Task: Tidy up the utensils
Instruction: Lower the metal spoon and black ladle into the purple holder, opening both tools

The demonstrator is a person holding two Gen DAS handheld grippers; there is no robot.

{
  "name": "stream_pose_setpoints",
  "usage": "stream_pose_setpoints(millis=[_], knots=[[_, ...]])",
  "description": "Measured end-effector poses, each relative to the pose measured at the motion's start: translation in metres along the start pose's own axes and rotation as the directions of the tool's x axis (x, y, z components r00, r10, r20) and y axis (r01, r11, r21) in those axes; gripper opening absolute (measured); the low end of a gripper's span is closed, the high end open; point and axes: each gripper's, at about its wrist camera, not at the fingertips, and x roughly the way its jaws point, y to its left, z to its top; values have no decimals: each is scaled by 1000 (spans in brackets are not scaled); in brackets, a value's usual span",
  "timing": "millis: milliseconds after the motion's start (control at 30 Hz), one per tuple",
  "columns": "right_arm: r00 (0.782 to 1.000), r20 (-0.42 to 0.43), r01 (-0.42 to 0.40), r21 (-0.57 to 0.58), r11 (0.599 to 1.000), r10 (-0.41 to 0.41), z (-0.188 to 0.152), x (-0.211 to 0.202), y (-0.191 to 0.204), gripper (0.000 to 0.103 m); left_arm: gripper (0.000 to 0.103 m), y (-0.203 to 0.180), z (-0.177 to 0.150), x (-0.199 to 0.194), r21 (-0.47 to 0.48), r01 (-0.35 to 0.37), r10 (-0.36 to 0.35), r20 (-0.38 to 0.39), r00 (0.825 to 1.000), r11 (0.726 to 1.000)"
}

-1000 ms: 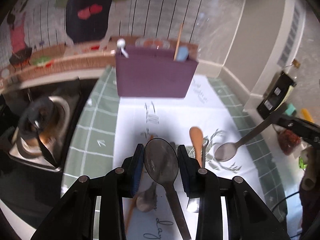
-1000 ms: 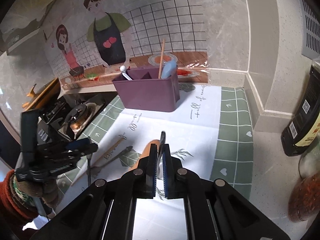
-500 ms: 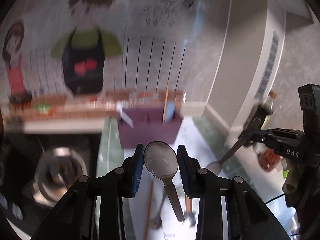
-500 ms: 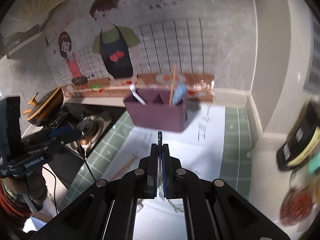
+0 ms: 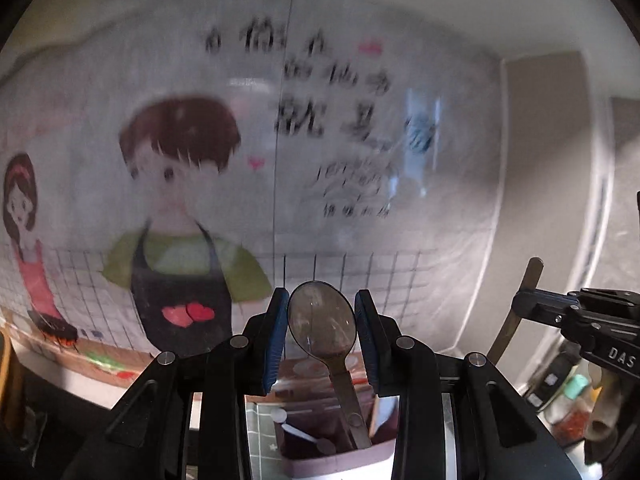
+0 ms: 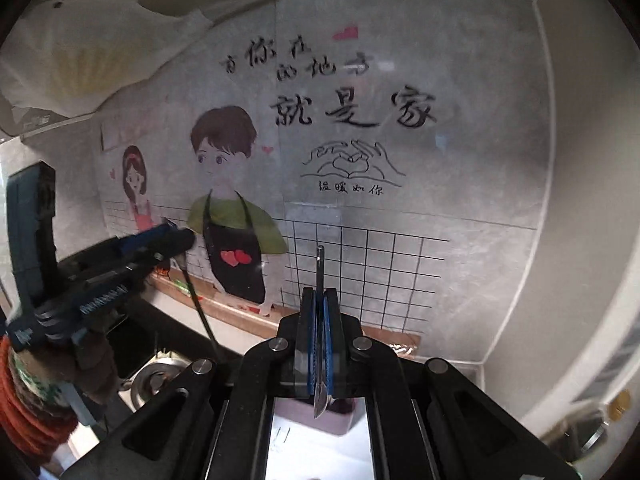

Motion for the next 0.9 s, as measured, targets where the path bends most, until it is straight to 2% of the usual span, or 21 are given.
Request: stream_pose_setpoints(millis=[233, 400, 533, 600, 667, 700, 900], knots=[[991, -133, -25, 31, 999, 29, -32, 94, -16, 4, 34, 5, -38, 69, 3, -22, 22, -115, 993, 1000], [976, -210, -38, 82, 996, 54, -59, 135, -29, 4, 34, 9, -65, 104, 0, -37, 37, -198, 980, 999], [956, -282, -56, 102, 993, 83, -79, 159, -33, 5, 35, 14, -88, 124, -25, -39, 31, -270, 962, 999], [924, -358, -91, 134, 987, 134, -91, 175, -34, 6, 36, 19, -99, 135, -53, -28, 9, -322, 947, 998], [909, -386, -106, 157, 982, 160, -98, 184, -35, 10, 43, 22, -105, 140, -67, -27, 2, -348, 937, 997], [908, -386, -106, 158, 982, 160, -99, 184, -36, 17, 45, 22, -105, 138, -68, -24, -1, -348, 938, 997], [931, -336, -88, 174, 981, 143, -92, 150, -42, 21, 58, 25, -86, 91, -112, -37, 2, -293, 956, 993]])
